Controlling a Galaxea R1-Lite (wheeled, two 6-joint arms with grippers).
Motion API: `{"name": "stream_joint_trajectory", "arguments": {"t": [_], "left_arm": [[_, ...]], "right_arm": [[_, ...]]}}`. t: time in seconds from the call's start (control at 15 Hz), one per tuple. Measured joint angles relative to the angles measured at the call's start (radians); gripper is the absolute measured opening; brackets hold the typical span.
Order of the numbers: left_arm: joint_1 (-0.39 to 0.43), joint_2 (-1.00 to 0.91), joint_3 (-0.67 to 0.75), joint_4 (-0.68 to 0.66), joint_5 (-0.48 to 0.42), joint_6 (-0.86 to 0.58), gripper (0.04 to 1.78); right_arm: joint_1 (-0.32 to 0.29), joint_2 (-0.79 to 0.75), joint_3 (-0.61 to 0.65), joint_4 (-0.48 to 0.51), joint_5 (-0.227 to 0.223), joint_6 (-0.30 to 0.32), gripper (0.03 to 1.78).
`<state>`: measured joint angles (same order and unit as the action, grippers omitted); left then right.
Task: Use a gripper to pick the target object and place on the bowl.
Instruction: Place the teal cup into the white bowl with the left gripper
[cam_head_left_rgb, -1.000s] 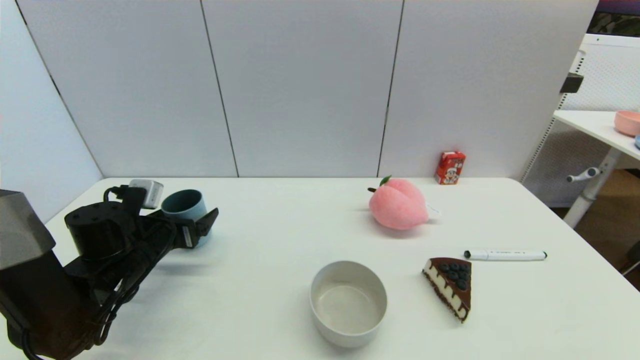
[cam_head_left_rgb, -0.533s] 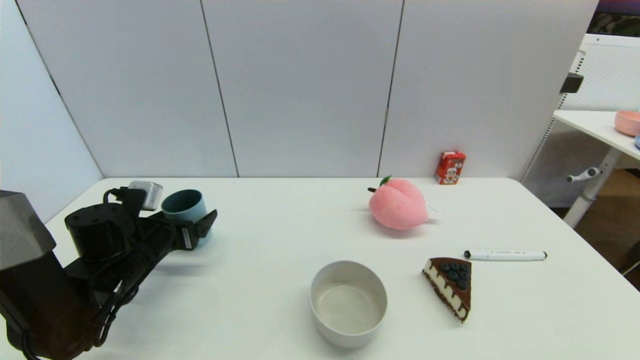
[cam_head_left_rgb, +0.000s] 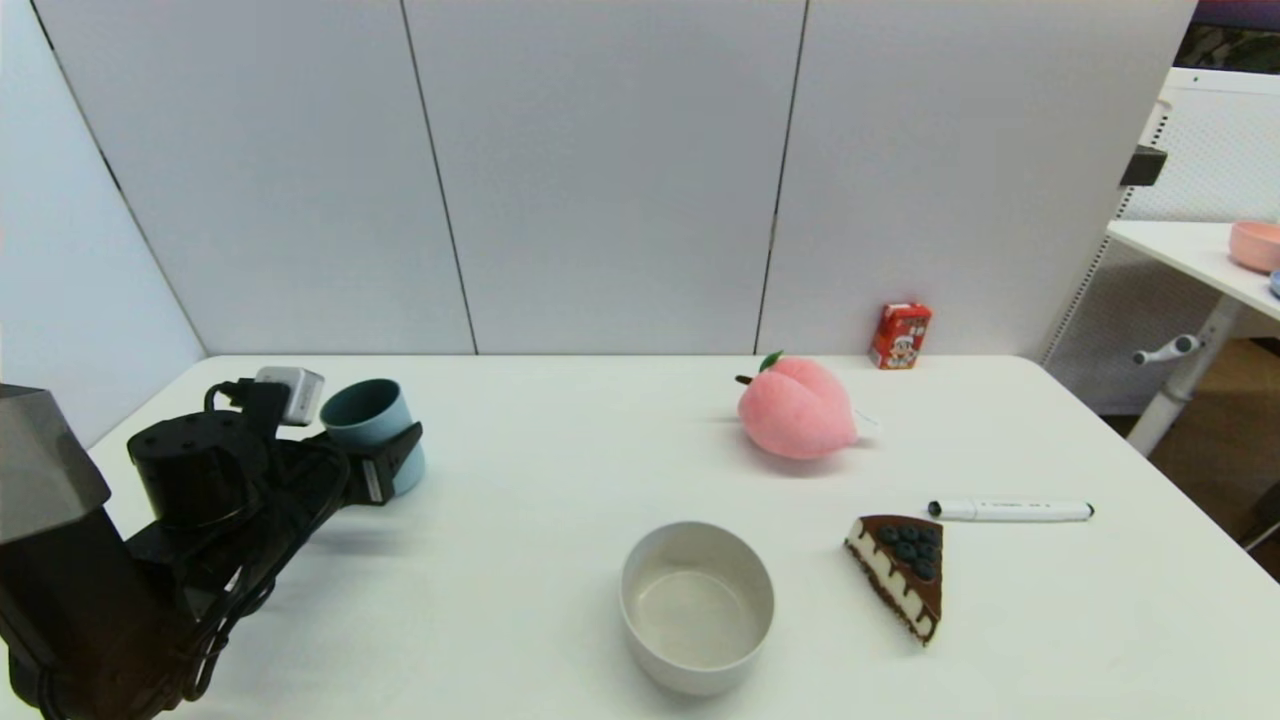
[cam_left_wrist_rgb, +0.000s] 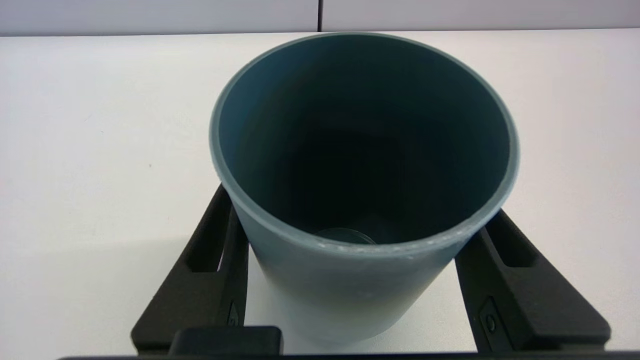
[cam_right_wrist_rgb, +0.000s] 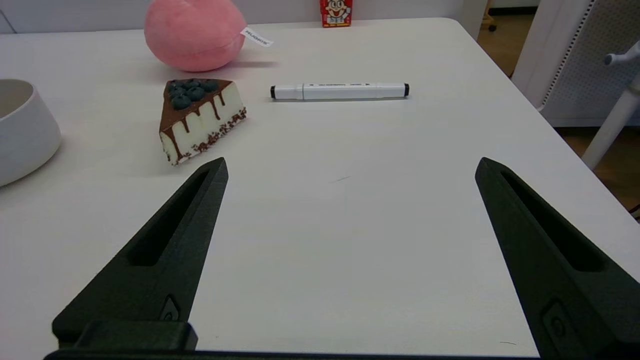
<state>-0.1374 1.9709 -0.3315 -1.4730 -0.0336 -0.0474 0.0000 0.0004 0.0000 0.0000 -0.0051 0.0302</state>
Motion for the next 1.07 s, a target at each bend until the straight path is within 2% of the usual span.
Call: {"name": "stream_joint_trajectory", "arguments": {"t": [0.4,0.53,0.73,1.07], "left_arm": [[-0.001,-0.059,-0.043,0.036,-0.007,0.002,1.13],[-0.029,-0.099,-0.066,0.08,-0.015,0.008,1.13],[-0.126,-0.147,-0.112,0.16,-0.025,0.011,1.13],[-0.365,-0.206,-0.289,0.399,-0.026,0.031,1.13]], "right_arm": [[0.0,0.0,0.0,0.0,0.0,0.0,1.71],[0.0,0.0,0.0,0.0,0.0,0.0,1.71],[0.0,0.0,0.0,0.0,0.0,0.0,1.71],[0.0,0.0,0.0,0.0,0.0,0.0,1.71]]}}
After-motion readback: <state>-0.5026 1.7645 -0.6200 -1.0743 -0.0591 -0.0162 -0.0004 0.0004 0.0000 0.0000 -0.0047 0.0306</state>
